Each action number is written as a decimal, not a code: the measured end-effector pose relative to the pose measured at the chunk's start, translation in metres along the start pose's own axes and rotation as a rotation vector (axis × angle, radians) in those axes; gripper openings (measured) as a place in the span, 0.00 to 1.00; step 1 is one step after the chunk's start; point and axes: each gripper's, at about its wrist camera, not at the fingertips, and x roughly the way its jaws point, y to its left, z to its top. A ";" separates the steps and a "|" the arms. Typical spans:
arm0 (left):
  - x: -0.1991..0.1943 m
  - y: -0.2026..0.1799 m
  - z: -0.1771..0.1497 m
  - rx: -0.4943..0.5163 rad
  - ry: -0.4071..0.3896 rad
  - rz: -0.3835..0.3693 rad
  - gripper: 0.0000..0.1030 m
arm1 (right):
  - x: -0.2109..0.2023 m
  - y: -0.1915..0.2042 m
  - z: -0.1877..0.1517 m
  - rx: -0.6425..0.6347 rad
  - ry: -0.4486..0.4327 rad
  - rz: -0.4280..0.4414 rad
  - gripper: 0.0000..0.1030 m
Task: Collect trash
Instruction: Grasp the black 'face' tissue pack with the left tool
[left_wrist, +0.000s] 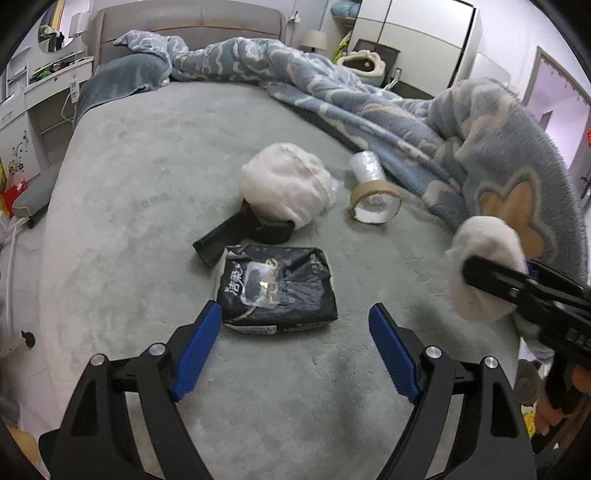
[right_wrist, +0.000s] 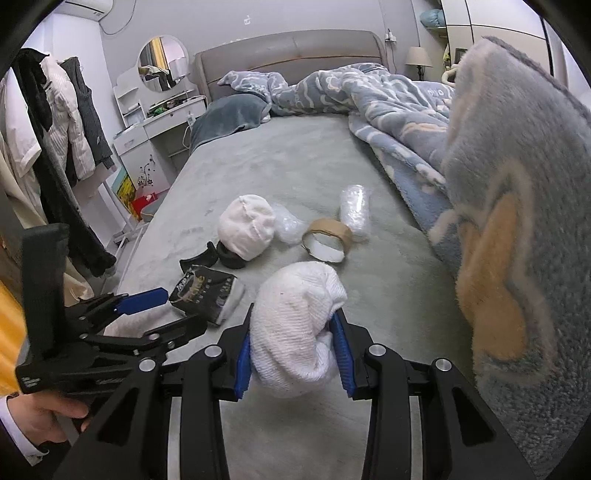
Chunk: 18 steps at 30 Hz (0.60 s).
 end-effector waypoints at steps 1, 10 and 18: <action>0.003 0.001 0.000 -0.008 0.004 0.009 0.82 | -0.001 -0.001 -0.002 -0.003 -0.001 0.003 0.37; 0.018 0.003 0.011 -0.027 0.006 0.053 0.82 | -0.005 -0.004 -0.009 -0.009 0.005 0.058 0.37; 0.032 0.008 0.016 -0.004 0.049 0.028 0.86 | -0.007 -0.012 -0.012 0.016 0.005 0.065 0.37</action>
